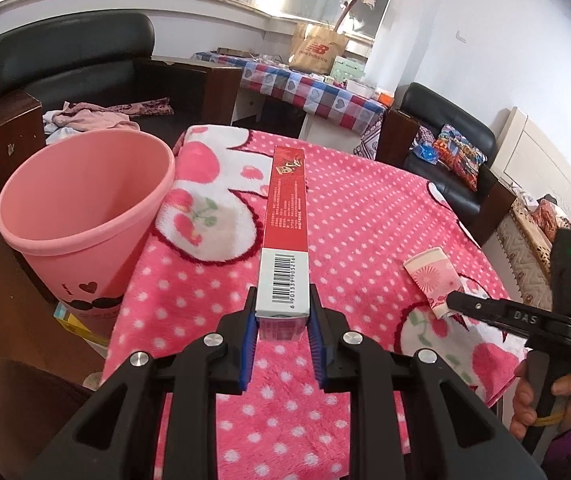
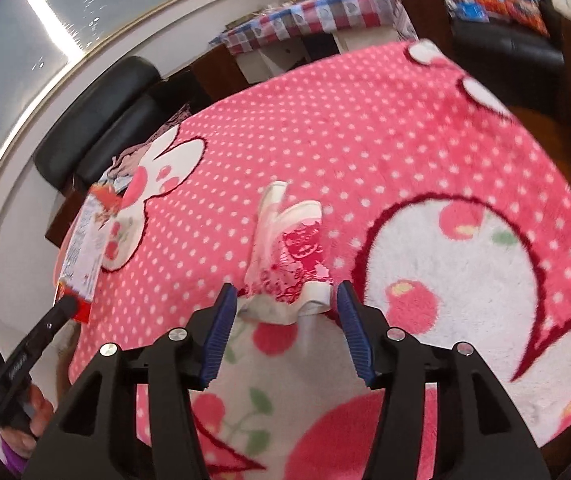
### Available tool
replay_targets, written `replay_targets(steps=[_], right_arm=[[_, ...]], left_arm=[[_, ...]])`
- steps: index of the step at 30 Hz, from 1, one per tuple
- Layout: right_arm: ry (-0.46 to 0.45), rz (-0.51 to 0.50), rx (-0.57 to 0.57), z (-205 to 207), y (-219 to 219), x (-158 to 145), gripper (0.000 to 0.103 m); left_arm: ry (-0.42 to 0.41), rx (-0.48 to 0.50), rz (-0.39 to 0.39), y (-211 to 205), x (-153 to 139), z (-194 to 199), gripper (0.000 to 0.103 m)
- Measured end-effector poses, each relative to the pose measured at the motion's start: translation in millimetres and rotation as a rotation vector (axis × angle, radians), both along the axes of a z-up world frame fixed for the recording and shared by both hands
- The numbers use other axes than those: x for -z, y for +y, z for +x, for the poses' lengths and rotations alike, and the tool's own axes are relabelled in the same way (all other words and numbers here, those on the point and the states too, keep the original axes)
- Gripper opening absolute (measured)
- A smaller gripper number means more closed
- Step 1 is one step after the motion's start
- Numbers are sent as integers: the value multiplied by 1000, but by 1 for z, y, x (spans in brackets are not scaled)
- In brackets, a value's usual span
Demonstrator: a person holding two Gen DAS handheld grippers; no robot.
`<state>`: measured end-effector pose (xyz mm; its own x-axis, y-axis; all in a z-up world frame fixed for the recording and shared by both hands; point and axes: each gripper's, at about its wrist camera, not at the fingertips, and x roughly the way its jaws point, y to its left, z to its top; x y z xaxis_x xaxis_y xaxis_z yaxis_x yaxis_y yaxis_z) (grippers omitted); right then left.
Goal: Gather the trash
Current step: 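Lift and carry the box and packet over the pink bucket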
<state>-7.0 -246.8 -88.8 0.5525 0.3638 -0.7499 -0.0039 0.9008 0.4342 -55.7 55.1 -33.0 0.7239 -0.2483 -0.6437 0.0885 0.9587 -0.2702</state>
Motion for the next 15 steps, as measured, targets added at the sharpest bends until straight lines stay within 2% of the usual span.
replay_targets(steps=[2,5,11,12,14,15], right_arm=[[16,5,1,2,2,4,53],[-3,-58,-18,2,13,1,53],[-92,-174,-50,-1,28,-12,53],[-107,-191,-55,-3,31,-14,52],[-122,-210,-62,-5,33,-16,43],[-130,-223,-69,-5,35,-18,43]], left_arm=[[-2,-5,1,2,-1,-1,21],[0,-6,5,1,-1,-2,22],[1,-9,8,0,-1,-2,22],[1,-12,9,1,-1,-2,22],[3,-14,8,1,0,-2,22],[4,-14,8,1,0,-2,22]])
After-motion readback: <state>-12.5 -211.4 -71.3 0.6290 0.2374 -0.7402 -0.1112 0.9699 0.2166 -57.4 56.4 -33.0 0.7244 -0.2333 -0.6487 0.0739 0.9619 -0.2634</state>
